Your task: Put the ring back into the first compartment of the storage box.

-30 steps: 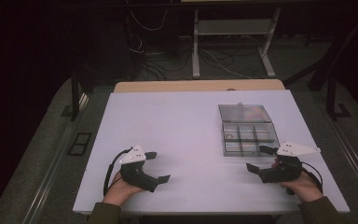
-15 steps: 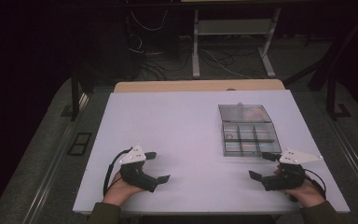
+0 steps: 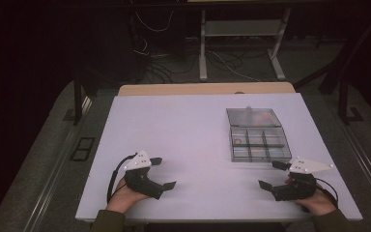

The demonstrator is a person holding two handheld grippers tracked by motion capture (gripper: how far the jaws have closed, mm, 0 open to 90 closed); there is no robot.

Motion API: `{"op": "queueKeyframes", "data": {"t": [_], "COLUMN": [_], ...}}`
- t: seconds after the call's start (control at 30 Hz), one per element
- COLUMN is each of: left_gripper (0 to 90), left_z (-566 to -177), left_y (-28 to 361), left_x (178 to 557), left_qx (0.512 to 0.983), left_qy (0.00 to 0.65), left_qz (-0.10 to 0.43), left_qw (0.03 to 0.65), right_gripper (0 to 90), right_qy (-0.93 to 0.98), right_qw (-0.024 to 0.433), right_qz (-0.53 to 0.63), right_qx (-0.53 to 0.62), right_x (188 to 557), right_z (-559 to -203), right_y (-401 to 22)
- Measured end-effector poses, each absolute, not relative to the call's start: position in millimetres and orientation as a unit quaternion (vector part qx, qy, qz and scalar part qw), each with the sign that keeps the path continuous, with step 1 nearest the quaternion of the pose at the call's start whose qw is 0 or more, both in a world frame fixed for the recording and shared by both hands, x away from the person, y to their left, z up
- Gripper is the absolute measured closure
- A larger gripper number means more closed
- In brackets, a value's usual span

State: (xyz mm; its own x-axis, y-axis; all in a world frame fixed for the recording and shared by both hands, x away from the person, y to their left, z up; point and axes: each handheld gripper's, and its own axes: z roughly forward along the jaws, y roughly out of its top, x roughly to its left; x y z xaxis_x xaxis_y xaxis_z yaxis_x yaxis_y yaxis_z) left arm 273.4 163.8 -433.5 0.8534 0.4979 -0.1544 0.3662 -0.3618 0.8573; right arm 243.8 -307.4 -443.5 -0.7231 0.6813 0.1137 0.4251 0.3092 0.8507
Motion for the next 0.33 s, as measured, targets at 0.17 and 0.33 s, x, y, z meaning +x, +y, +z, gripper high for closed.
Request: {"op": "queueKeyframes", "data": {"t": [0.17,0.33], "left_gripper": [0.0,0.0], "left_z": [-433.5,-433.6], "left_y": [163.7,163.6], "left_x": [273.5,273.7], "left_qx": [0.821,0.823], "left_qy": [0.264,0.262], "left_qz": [0.066,0.067], "left_qw": [0.501,0.5], "right_gripper": [10.0,10.0], "right_qy": [0.8,0.801], "right_qw": [0.134,0.135], "right_qz": [0.472,0.471], "right_qx": [0.345,0.345], "right_x": [244.1,244.2], "right_z": [-444.1,-444.4], "right_y": [-306.9,-306.9]}}
